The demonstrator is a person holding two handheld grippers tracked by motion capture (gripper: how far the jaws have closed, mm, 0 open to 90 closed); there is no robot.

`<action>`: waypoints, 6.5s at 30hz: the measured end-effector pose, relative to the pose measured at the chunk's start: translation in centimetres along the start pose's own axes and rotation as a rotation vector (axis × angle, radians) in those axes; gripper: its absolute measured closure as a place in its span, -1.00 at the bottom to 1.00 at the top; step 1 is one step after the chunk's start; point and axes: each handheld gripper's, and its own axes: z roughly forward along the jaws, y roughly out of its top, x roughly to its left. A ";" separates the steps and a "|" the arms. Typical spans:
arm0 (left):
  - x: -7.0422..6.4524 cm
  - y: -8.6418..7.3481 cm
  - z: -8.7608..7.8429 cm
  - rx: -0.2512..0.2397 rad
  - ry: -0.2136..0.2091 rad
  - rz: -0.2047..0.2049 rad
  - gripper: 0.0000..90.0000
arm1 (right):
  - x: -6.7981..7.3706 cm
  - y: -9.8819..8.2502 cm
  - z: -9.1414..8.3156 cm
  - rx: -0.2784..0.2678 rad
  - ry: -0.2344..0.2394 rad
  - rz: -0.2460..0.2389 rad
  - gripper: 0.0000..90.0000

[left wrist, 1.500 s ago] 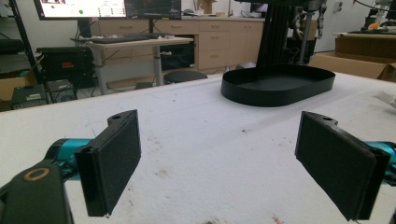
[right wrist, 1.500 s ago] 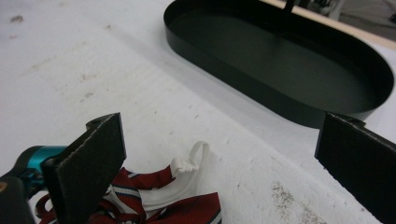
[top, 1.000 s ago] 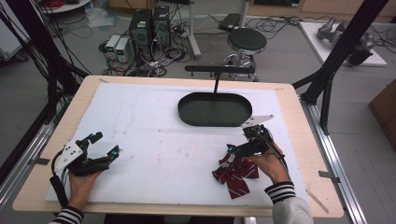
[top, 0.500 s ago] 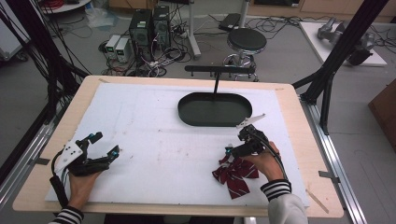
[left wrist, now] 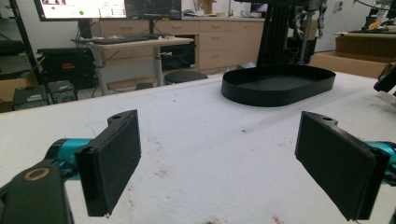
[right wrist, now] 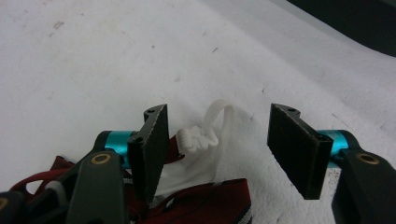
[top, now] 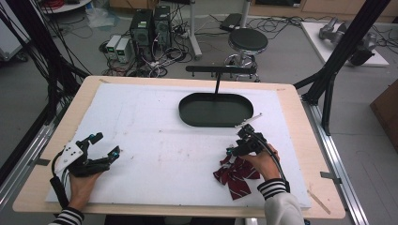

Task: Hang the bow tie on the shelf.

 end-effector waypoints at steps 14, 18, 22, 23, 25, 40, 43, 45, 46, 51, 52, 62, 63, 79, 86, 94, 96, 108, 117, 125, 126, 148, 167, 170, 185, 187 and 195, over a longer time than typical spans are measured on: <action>0.0 0.0 0.0 0.002 0.000 0.005 -0.67 | -0.1 0.1 0.8 0.043 0.043 0.033 0.33; 0.0 0.0 0.0 0.003 0.000 0.003 -0.67 | 0.0 0.2 1.1 0.053 0.047 0.029 0.40; 0.0 0.0 0.0 0.003 -0.001 0.004 -0.67 | 0.1 0.2 1.1 0.053 0.058 0.046 0.53; 0.0 0.0 0.0 0.003 -0.001 0.004 -0.67 | 0.1 0.3 1.2 0.053 0.061 0.051 0.54; 0.0 0.0 0.0 0.004 0.000 0.005 -0.67 | 0.0 0.3 1.2 0.058 0.065 0.072 0.56; 0.0 0.0 0.0 0.004 0.000 0.004 -0.67 | 0.6 0.7 -1.0 -0.107 0.051 0.062 0.58; 0.0 0.0 0.0 0.004 0.000 0.004 -0.67 | 0.9 1.0 -1.6 -0.156 0.022 0.031 0.58; 0.0 0.0 0.0 0.004 0.000 0.004 -0.67 | 1.1 1.1 -2.1 -0.201 0.002 0.024 0.58; 0.0 0.0 0.0 0.004 0.000 0.004 -0.67 | 1.1 1.2 -2.2 -0.214 -0.001 0.021 0.58; 0.0 0.0 0.0 0.003 0.001 0.002 -0.67 | 1.4 1.4 -3.1 -0.314 -0.024 0.027 0.58; 0.0 0.0 0.0 0.003 0.000 0.002 -0.67 | 1.5 1.5 -3.5 -0.346 -0.033 0.030 0.58; 0.0 0.0 0.0 0.003 0.000 0.002 -0.67 | 2.3 2.8 -5.8 -0.529 -0.079 0.004 0.58; 0.0 0.0 0.0 0.003 0.001 0.002 -0.67 | 2.5 3.2 -6.3 -0.559 -0.090 -0.005 0.58; 0.0 0.0 0.0 0.003 0.001 -0.001 -0.67 | 3.0 7.1 -9.0 -0.724 -0.138 -0.031 0.58; 0.0 0.0 0.0 0.003 0.000 -0.005 -0.67 | 2.7 9.0 -9.7 -0.769 -0.148 -0.030 0.58; 0.0 0.0 0.0 0.002 0.000 -0.007 -0.67 | 2.5 11.1 -9.8 -0.791 -0.160 -0.040 0.58; 0.0 0.0 0.0 0.002 0.000 -0.007 -0.67 | 2.4 11.5 -9.8 -0.796 -0.161 -0.035 0.58; 0.0 0.0 0.0 0.002 0.003 -0.005 -0.67 | 1.6 13.8 -8.7 -0.805 -0.163 -0.024 0.58; 0.0 0.0 0.0 0.002 0.006 -0.007 -0.67 | 1.0 15.7 -7.5 -0.807 -0.166 -0.024 0.58; 0.0 0.0 0.0 -0.001 0.007 -0.008 -0.67 | 0.3 16.7 -6.0 -0.803 -0.169 0.002 0.58; 0.1 0.0 0.0 -0.001 0.006 -0.008 -0.67 | 0.2 16.8 -5.8 -0.803 -0.166 0.006 0.58; 0.1 0.0 0.0 0.003 0.006 -0.006 -0.67 | -1.6 18.2 -3.6 -0.745 -0.235 0.017 0.58; 0.0 0.0 0.0 0.001 0.006 -0.006 -0.67 | -2.0 18.5 -2.1 -0.706 -0.275 -0.007 0.53; 0.0 0.0 0.1 0.001 0.006 -0.006 -0.67 | -1.9 18.5 -2.1 -0.708 -0.299 -0.012 0.31; 0.0 0.0 0.0 -0.001 0.007 -0.004 -0.67 | -1.1 18.4 -2.9 -0.753 -0.335 -0.004 -0.77; 0.0 0.0 0.0 -0.003 0.009 -0.003 -0.67 | -0.8 18.1 -3.5 -0.743 -0.315 -0.005 -0.78; 0.0 0.0 -0.1 -0.013 0.016 -0.011 -0.67 | 1.5 15.7 -6.2 -0.829 -0.316 -0.049 -0.98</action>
